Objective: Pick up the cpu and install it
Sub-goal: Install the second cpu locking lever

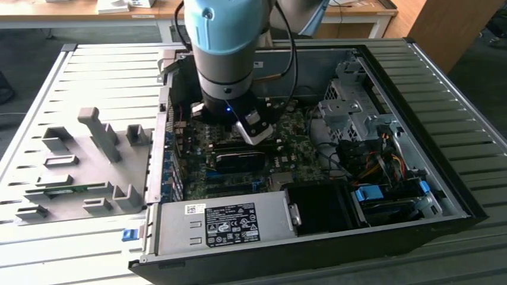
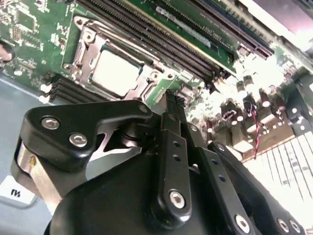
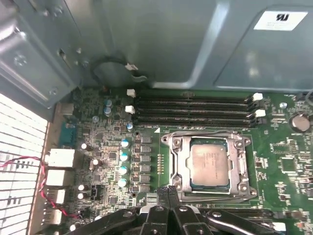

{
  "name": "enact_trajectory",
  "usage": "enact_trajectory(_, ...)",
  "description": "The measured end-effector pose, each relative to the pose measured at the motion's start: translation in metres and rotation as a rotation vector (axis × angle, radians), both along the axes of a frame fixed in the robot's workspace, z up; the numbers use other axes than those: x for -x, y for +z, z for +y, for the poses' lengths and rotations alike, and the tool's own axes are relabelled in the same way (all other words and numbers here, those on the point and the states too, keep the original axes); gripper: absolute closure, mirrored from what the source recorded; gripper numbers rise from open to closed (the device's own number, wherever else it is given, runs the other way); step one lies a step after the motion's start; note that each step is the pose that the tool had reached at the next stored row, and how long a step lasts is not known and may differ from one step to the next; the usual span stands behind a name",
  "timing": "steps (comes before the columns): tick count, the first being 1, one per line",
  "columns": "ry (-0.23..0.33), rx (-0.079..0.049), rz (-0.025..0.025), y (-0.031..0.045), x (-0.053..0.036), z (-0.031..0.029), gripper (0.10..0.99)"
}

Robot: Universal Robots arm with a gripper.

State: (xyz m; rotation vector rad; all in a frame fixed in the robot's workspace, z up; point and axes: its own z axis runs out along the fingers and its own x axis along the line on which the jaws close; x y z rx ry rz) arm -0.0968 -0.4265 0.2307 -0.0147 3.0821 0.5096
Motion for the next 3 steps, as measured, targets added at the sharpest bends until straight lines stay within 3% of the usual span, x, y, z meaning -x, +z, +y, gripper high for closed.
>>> enact_trajectory(3, 0.000, 0.000, 0.0001, 0.0081, 0.0000, 0.0000, 0.980)
